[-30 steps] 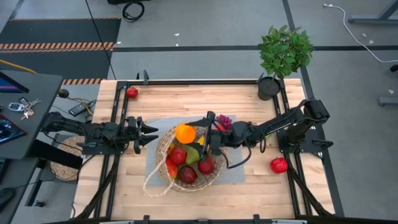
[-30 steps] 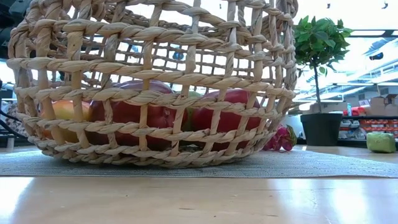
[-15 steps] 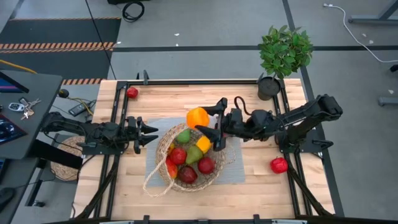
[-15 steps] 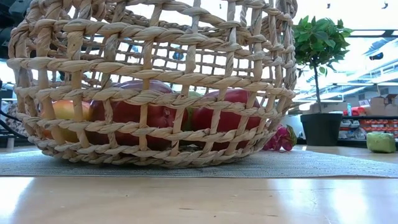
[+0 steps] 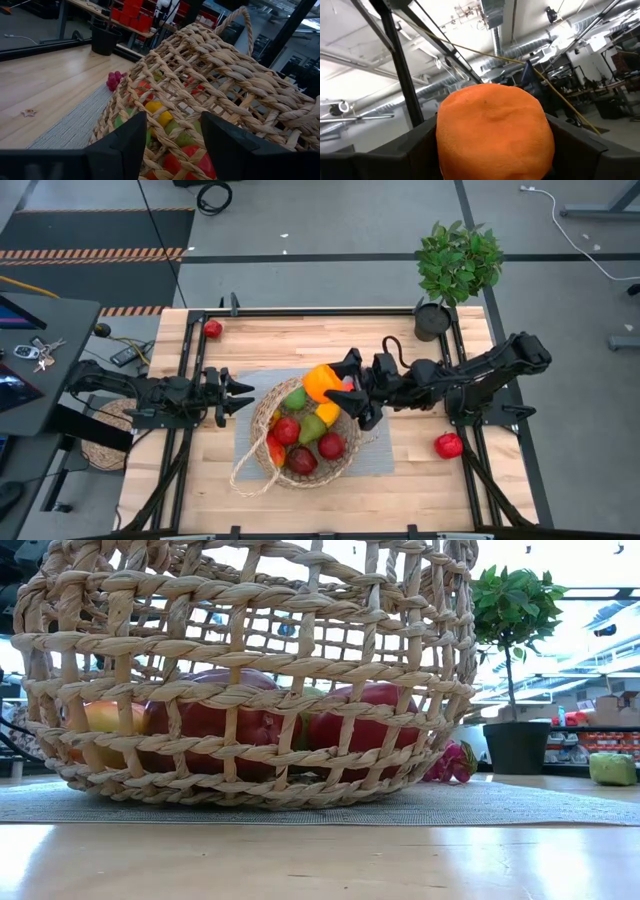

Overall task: Build produce basket
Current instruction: Put the orange into the brown basket

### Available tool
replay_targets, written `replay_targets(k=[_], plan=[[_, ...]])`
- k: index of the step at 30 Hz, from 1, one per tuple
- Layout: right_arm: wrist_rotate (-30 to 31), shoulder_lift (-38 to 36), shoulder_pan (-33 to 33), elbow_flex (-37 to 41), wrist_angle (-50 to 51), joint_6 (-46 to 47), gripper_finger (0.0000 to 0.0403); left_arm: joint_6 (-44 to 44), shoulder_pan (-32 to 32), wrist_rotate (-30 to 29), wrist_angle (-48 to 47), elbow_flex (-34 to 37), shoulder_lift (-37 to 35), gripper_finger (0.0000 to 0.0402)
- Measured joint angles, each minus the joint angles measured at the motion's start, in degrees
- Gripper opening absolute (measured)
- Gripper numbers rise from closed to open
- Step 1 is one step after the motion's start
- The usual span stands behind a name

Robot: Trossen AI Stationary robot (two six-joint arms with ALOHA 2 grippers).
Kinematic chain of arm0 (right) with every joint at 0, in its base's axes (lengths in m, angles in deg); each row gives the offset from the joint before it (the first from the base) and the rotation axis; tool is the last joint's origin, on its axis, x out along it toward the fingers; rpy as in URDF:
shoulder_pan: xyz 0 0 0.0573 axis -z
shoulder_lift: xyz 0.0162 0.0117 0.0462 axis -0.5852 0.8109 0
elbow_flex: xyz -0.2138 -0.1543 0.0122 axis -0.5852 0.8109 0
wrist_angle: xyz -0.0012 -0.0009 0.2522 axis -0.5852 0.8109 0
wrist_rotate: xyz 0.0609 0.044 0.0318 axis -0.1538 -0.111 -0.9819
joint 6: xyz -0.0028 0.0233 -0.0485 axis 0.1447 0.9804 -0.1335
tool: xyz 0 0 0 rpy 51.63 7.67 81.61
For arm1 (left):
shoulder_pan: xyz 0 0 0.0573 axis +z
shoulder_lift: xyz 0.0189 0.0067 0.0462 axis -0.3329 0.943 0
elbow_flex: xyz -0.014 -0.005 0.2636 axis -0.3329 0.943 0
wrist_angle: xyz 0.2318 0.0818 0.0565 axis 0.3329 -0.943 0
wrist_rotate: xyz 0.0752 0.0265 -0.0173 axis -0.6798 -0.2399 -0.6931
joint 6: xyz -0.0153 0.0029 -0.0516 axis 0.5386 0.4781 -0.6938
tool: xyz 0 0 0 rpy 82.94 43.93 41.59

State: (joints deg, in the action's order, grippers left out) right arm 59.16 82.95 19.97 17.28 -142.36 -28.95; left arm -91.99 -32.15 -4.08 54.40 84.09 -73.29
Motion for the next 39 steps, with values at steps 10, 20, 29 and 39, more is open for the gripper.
replay_targets(k=[10, 20, 29, 39], plan=[[8.9, 2.4, -3.2, -7.2, 19.2, -2.1, 0.0308, 0.0, 0.0, 0.0, 0.0, 0.0, 0.0, 0.0196], [17.8, 15.8, -5.6, -39.1, 71.2, 4.6, 0.0308, 0.0, 0.0, 0.0, 0.0, 0.0, 0.0, 0.0198], [4.7, 32.1, -3.6, -61.8, 102.7, 16.8, 0.0308, 0.0, 0.0, 0.0, 0.0, 0.0, 0.0, 0.0193], [-4.5, 39.8, -0.9, -70.8, 120.6, 22.7, 0.0308, 0.0, 0.0, 0.0, 0.0, 0.0, 0.0, 0.0195]])
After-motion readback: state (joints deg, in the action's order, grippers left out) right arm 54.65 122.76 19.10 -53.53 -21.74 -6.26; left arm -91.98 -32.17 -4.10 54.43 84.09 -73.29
